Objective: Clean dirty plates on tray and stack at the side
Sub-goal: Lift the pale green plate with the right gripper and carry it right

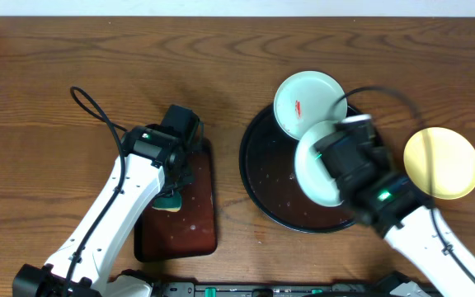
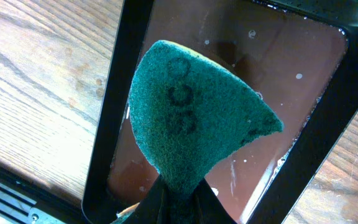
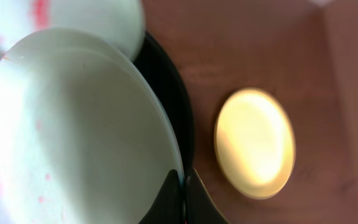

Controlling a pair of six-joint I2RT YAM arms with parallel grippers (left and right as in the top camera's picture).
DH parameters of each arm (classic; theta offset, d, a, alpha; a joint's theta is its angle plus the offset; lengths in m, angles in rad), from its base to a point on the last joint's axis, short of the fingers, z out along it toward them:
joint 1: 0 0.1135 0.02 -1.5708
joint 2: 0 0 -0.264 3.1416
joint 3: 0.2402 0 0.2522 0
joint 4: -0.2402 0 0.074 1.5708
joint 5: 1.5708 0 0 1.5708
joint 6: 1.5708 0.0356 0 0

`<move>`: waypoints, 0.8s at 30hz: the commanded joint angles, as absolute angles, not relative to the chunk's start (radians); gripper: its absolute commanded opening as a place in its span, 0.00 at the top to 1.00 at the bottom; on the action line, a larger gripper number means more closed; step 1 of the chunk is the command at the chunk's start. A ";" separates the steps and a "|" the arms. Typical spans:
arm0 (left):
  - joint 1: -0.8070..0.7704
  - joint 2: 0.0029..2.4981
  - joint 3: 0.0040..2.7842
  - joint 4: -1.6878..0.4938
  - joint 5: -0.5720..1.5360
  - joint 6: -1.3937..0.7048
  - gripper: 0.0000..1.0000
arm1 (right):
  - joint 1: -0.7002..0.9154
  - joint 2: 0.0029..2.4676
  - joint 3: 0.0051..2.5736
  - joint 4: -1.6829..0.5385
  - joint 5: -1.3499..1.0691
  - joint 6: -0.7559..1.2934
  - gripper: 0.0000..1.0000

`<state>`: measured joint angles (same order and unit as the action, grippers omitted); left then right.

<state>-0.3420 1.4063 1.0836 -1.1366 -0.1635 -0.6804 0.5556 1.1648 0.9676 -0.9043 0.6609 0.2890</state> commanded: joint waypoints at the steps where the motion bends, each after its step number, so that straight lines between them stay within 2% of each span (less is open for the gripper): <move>1: -0.337 1.403 1.084 -1.139 -0.173 -0.681 0.89 | 0.347 1.156 0.987 -0.878 0.417 0.327 0.99; 8: -0.337 1.403 1.084 -1.139 -0.173 -0.681 0.88 | -0.180 1.168 0.987 -0.786 0.001 0.299 0.99; 13: -0.337 1.403 1.084 -1.139 -0.173 -0.681 0.89 | -0.495 1.238 0.986 -0.757 -0.086 0.342 0.99; 18: -0.337 1.403 1.084 -1.139 -0.173 -0.681 0.88 | -0.687 1.354 0.986 -0.750 -0.068 0.374 0.99; 23: -0.337 1.403 1.084 -1.139 -0.173 -0.681 0.88 | -0.776 1.443 0.986 -0.731 -0.070 0.381 0.99; 24: -0.337 1.403 1.084 -1.139 -0.173 -0.681 0.88 | -0.779 1.453 0.986 -0.715 -0.084 0.366 0.90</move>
<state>-0.3420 1.4063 1.0836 -1.1362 -0.1635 -0.6804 -0.7616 1.4338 0.9695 -0.7364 -0.0410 0.3607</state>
